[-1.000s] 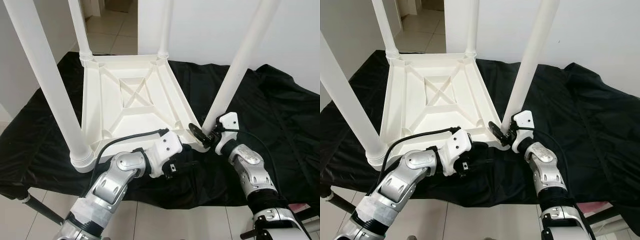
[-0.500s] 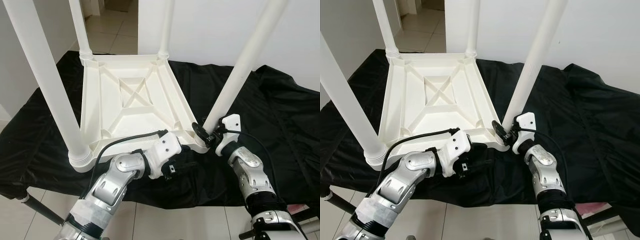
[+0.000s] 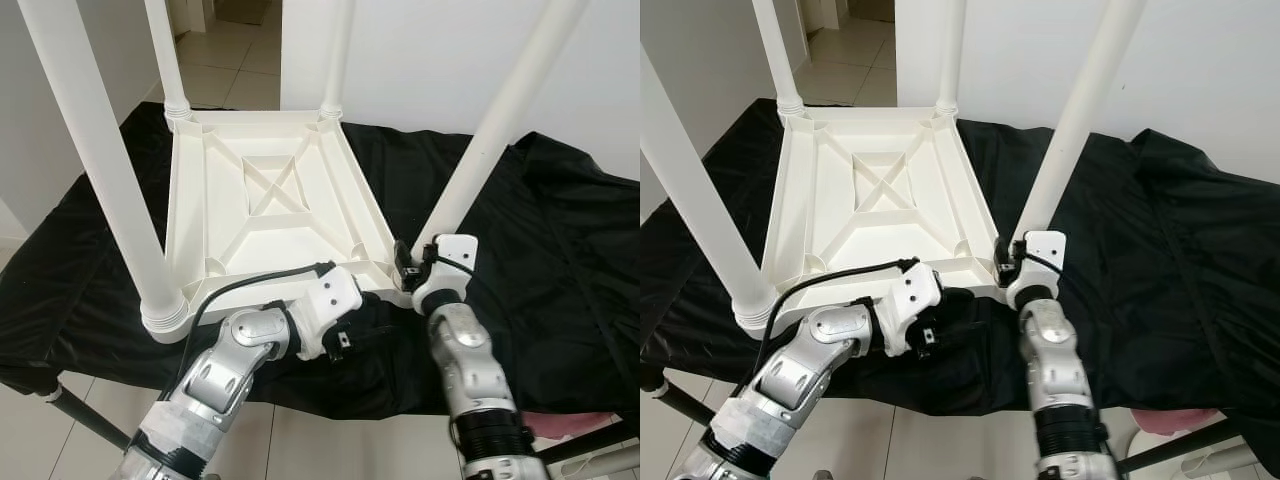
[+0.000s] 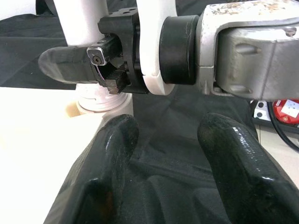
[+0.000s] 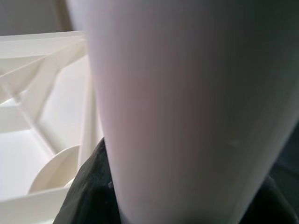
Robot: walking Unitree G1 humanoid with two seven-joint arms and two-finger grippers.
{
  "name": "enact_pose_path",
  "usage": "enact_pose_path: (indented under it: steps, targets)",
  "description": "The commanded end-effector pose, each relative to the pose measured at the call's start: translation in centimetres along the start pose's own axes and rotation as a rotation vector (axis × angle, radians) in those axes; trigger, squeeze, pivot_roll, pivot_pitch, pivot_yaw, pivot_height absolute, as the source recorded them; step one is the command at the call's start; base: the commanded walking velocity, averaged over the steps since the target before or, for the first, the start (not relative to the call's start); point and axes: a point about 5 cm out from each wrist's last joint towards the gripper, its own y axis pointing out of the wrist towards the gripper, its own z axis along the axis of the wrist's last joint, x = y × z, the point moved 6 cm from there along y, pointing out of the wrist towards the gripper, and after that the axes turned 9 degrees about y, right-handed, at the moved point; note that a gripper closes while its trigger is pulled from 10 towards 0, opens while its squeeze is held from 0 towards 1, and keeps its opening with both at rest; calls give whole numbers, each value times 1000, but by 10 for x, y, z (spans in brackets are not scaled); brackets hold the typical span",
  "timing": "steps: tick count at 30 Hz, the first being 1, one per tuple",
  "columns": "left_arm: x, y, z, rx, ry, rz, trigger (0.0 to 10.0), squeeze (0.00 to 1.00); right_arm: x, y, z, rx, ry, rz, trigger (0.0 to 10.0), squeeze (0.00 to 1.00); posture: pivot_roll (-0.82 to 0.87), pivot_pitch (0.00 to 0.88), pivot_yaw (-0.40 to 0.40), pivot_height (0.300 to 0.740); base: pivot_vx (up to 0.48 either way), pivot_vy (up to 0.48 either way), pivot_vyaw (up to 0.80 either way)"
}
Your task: Building children table
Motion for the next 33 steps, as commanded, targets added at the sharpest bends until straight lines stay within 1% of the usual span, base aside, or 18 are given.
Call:
enact_pose_path:
  steps: [1, 2, 3, 7, 9, 12, 15, 16, 17, 18, 21, 24, 26, 33]
  targets:
    - [-1, 2, -2, -15, 1, 38, 10000, 0, 19, -6, -13, -41, 13, -122, 10000, 0, -12, 0, -71, 740, 0, 0, 0]
    - [-1, 2, -2, -15, 1, 37, 10000, 0, 19, -7, -14, -37, 21, -157, 10000, 0, -12, 0, -71, 740, 0, 0, 0]
    - [0, 2, -2, -15, 1, 36, 10000, 0, 12, -11, -15, -38, 36, -220, 10000, 0, -10, 0, -73, 740, 0, 0, 0]
    - [0, 3, -2, -16, 1, 36, 10000, 0, 7, -11, -14, -40, 47, -224, 10000, 0, -10, 0, -75, 740, 0, 0, 0]
    - [-1, 3, -2, -16, 3, 37, 10000, 0, 8, -10, -11, -37, 30, -218, 10000, 0, -10, 0, -76, 740, 0, 0, 0]
    - [-1, 3, -2, -17, 4, 40, 10000, 0, 7, -10, -12, -43, 16, -215, 10000, 0, -4, 0, -81, 740, 0, 0, 0]
    - [-2, 2, -2, -17, 3, 43, 10000, 0, 5, -12, -13, -46, 11, -218, 10000, 0, -3, 0, -82, 740, 0, 0, 0]
    - [-2, 2, -2, -17, 3, 44, 10000, 0, 3, -12, -13, -45, 22, -204, 10000, 0, -3, 0, -83, 740, 0, 0, 0]
    - [-1, 2, -2, -17, 3, 43, 10000, 0, 1, -12, -12, -39, 30, -192, 10000, 196, -3, 0, -82, 740, 0, 0, 0]
    - [-1, 2, -2, -16, 2, 43, 10000, 0, 1, -12, -11, -35, 34, -188, 10000, 1000, -3, 0, -82, 740, 0, 0, 0]
    - [-1, 2, -3, -17, 2, 42, 10000, 0, -3, -11, -10, -32, 38, -153, 10000, 1000, -4, 0, -82, 740, 0, 0, 0]
    - [-2, 3, -2, -14, 5, 44, 10000, 0, -11, -12, -5, -17, 84, -43, 10000, 1000, -5, 0, -81, 740, 0, 0, 0]
    - [-2, 4, -2, -13, 5, 44, 10000, 0, -13, -12, -4, -16, 90, -24, 10000, 1000, -5, 0, -81, 740, 0, 0, 0]
    - [-2, 3, -2, -14, 7, 42, 10000, 0, -9, -10, -3, -15, 51, 34, 10000, 1000, -9, 0, -77, 740, 0, 0, 0]
